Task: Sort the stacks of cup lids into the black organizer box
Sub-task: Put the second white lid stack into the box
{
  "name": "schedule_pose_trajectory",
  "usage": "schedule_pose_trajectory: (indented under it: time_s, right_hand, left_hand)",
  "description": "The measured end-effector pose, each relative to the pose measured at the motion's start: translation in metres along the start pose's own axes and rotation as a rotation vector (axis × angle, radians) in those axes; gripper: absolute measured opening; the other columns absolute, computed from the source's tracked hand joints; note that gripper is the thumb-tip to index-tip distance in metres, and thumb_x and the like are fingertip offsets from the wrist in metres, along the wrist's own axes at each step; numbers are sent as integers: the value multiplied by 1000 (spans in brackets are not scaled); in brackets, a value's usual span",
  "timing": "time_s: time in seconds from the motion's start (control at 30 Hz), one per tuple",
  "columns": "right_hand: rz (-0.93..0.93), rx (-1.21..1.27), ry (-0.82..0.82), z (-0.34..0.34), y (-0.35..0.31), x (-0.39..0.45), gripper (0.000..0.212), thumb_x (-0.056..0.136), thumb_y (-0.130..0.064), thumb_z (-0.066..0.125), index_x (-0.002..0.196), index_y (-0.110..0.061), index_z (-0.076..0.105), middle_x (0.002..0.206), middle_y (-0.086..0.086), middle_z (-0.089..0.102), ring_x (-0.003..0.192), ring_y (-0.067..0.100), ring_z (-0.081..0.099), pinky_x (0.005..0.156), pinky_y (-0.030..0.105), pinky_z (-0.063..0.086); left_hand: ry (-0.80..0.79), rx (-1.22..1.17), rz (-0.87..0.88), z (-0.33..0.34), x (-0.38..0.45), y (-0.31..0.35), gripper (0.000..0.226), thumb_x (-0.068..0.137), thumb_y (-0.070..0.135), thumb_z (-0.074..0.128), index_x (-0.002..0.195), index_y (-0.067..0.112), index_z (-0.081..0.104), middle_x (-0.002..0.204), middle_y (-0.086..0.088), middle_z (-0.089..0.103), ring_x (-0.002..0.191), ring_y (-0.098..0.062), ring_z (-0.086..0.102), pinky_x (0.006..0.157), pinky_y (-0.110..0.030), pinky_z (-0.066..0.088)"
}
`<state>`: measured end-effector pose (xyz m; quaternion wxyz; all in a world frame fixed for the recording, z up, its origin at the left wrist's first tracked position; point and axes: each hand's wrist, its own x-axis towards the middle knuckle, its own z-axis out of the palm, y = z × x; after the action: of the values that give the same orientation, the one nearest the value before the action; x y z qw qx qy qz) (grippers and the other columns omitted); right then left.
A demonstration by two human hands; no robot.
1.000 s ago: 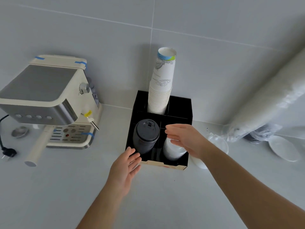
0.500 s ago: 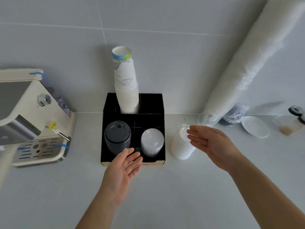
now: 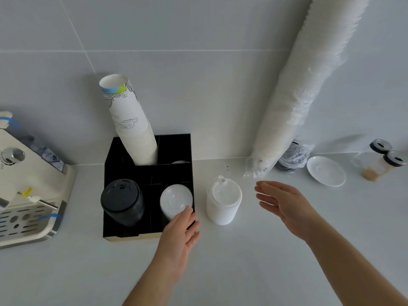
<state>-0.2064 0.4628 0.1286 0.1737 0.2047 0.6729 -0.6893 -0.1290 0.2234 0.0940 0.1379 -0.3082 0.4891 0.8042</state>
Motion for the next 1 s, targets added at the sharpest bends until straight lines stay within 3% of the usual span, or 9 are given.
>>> schedule_pose_trajectory:
  time_s: [0.13,0.2,0.3,0.47,0.6,0.7,0.8,0.9,1.0]
  right_hand:
    - [-4,-59,-46,1,2,21,13,94,-22,66,105,-18,70,121,6,69,116,23,63,103,40,50]
    - [-6,-92,-85,3,5,32,12,93,-24,67,104,-22,69,120,1,68,117,20,61,104,39,48]
    - [8,-143,-177,11,11,49,25,92,-28,68,116,-22,66,126,-3,65,115,11,59,105,38,45]
    - [68,-191,-308,23,24,74,60,87,-39,71,142,-24,51,145,0,52,135,20,47,110,42,39]
    - [85,-178,-447,24,37,86,42,91,-43,64,132,-37,59,135,-14,62,129,10,52,114,46,33]
    - [159,-159,-534,22,46,95,47,75,-57,66,121,-50,63,131,-19,64,135,12,47,119,52,24]
    - [243,-179,-615,17,49,103,57,67,-70,65,123,-58,58,139,-22,56,142,14,37,118,57,23]
    - [300,-219,-673,11,50,109,62,62,-81,63,121,-64,53,140,-29,48,142,13,31,116,61,25]
    - [304,-246,-727,8,51,112,58,56,-89,61,111,-73,49,134,-35,46,140,7,29,118,61,23]
  left_hand:
    - [3,39,-33,24,11,-4,59,95,36,56,146,14,38,147,-2,46,135,-20,45,114,-41,35]
    - [6,60,-52,35,20,-6,58,94,37,57,145,15,39,140,1,48,138,-18,40,116,-40,31]
    - [19,68,-86,50,34,-13,37,92,42,58,126,29,49,124,7,48,138,-14,38,117,-40,29]
    - [59,135,-118,64,58,-34,26,85,62,55,103,43,55,119,17,54,121,-10,46,110,-36,32]
    - [111,211,-111,70,69,-45,84,67,80,51,140,40,41,135,16,48,124,-8,43,106,-39,30]
    - [100,226,-99,72,73,-47,94,61,82,51,144,40,37,135,17,48,124,-7,43,108,-39,29]
    - [81,223,-89,71,74,-47,84,60,82,50,135,45,41,126,22,51,123,-5,44,108,-36,29]
    - [82,185,-107,72,76,-51,86,60,86,44,138,50,33,134,21,43,130,-5,37,114,-39,24]
    - [87,146,-115,75,74,-50,51,69,81,36,115,60,40,133,23,41,132,-4,34,117,-41,20]
